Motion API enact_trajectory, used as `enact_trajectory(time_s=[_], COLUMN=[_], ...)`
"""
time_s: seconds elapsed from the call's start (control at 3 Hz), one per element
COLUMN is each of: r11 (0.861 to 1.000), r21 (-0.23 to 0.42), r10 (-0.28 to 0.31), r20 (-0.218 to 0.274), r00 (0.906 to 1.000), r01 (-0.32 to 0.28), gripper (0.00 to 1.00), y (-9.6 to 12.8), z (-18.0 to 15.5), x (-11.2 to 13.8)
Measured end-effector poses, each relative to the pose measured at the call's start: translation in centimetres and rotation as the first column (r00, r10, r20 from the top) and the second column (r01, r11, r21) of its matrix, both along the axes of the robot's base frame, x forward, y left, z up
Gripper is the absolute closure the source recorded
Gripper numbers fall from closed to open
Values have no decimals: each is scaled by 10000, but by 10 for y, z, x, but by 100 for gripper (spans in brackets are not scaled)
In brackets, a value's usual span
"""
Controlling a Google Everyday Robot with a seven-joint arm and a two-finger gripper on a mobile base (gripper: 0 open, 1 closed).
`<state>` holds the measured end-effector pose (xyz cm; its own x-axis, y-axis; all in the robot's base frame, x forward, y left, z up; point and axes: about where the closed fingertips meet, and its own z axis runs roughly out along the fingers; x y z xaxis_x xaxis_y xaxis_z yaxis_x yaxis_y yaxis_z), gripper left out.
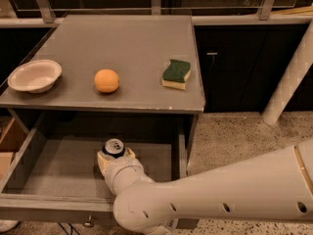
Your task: Place pepsi can into top drawer
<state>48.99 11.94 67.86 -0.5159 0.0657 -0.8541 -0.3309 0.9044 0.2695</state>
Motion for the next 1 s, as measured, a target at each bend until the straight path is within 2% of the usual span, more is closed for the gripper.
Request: enact_trajectory(time_s=[0.33,1.0], r11=[9994,9986], r21=[-270,-453], r10=[-205,-247], r20=[184,422], r00=[9996,9988], r01=[210,266], gripper=[100,100], y=[-1,3], z=[-1,0], x=[15,31])
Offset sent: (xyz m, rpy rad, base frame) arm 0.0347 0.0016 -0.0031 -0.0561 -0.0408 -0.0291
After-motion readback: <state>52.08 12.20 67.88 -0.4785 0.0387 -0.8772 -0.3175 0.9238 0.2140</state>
